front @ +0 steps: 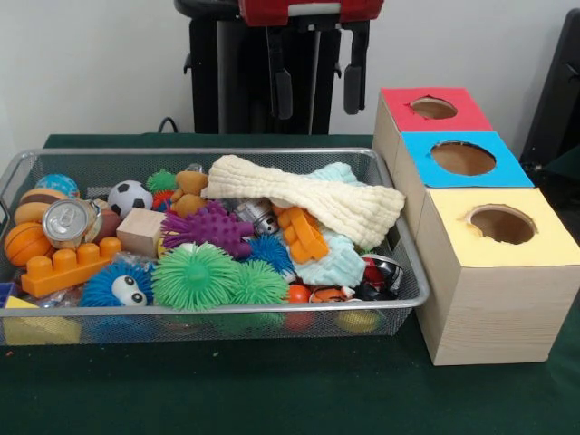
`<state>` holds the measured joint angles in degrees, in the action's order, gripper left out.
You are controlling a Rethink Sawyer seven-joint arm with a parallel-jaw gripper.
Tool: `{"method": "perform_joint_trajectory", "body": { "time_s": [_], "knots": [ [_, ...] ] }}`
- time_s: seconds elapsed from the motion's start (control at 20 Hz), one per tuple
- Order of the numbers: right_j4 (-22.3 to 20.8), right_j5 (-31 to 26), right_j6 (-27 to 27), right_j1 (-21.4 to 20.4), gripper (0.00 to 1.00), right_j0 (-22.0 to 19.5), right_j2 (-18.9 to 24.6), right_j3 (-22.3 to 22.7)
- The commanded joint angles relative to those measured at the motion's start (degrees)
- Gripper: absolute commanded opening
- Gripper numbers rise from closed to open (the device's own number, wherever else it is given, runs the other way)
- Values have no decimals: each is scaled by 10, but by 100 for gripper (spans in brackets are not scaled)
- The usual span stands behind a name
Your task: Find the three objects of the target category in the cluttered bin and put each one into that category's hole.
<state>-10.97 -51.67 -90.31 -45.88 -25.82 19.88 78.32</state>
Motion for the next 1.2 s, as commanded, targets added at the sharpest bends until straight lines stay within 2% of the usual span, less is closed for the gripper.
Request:
{"method": "perform_joint_trajectory", "body": {
  "time_s": [0.05, 0.35, 0.7, 0.85, 1.2],
  "knots": [
    [7, -174, -42, 19, 100, 10, -15, -30],
    [-2, -111, -38, -1, 100, 4, -19, 22],
    [-4, -69, -56, 25, 100, 6, -20, 41],
    [-8, -25, -66, 31, 100, 6, -22, 58],
    [-13, 10, -81, 53, 100, 17, -32, 58]
  ]
}}
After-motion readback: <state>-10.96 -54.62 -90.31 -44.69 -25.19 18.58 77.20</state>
